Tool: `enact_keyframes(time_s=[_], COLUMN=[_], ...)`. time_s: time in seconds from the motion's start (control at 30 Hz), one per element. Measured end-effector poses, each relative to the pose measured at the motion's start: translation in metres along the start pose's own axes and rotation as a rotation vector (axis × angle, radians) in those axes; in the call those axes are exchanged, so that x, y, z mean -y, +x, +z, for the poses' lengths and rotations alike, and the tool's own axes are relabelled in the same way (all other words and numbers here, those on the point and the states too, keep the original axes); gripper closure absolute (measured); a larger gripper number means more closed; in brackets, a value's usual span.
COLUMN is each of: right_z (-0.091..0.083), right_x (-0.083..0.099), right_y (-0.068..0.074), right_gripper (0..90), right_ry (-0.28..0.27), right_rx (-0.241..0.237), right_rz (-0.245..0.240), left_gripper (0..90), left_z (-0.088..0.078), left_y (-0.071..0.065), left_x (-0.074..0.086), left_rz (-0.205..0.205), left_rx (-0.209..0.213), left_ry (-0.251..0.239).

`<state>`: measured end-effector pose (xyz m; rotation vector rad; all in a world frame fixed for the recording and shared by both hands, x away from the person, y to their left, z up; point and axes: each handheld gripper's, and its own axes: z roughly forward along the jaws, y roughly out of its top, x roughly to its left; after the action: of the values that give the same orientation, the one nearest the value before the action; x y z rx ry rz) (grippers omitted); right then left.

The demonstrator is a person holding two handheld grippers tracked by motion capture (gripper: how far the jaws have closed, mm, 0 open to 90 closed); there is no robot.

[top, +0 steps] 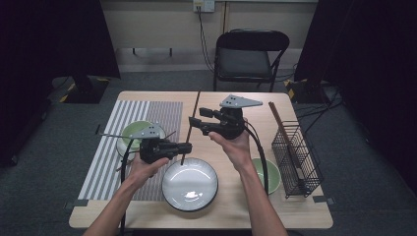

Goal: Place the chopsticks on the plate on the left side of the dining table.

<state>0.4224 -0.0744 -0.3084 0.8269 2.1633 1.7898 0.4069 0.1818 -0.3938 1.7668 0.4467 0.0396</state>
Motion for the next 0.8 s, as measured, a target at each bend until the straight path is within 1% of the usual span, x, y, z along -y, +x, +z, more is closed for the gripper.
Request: enact_keyframes(time_s=[0.07, 0.1, 0.2, 0.23, 0.37, 0.5, 0.57, 0.67, 0.8], right_z=[0.000, -0.001, -0.002, -0.002, 0.001, 0.003, 0.003, 0.002, 0.001], right_x=[0.000, 0.000, 0.001, 0.001, 0.004, 0.007, 0.008, 0.010, 0.011], right_y=[0.000, -0.002, -0.004, -0.004, -0.005, -0.008, -0.009, -0.011, -0.013], right_gripper=[43.3, 42.2, 40.0, 39.1, 37.2, 37.7, 37.6, 37.6, 37.5], right_ry=[0.002, 0.001, 0.005, 0.007, 0.016, 0.023, 0.023, 0.025, 0.027], right_rx=[0.007, 0.015, 0.025, 0.028, 0.032, 0.027, 0.030, 0.036, 0.043], right_rz=[-0.001, 0.006, 0.009, 0.011, 0.014, 0.023, 0.024, 0.030, 0.034], left_gripper=[84.2, 84.2, 84.2, 84.2, 84.2, 84.2, 84.2, 84.2, 84.2], left_z=[-0.001, -0.003, -0.008, -0.009, -0.013, -0.017, -0.019, -0.020, -0.020], left_y=[0.000, 0.000, 0.000, 0.000, 0.001, 0.001, 0.002, 0.002, 0.003], left_x=[0.000, 0.000, 0.001, 0.001, 0.005, 0.006, 0.007, 0.008, 0.008], left_rz=[-0.001, -0.006, -0.005, -0.004, -0.008, -0.007, -0.011, -0.010, -0.015], left_rx=[0.000, -0.001, -0.005, -0.012, -0.020, -0.036, -0.027, -0.039, -0.037], left_ry=[0.002, -0.008, -0.008, -0.006, -0.006, -0.004, -0.020, -0.013, -0.016])
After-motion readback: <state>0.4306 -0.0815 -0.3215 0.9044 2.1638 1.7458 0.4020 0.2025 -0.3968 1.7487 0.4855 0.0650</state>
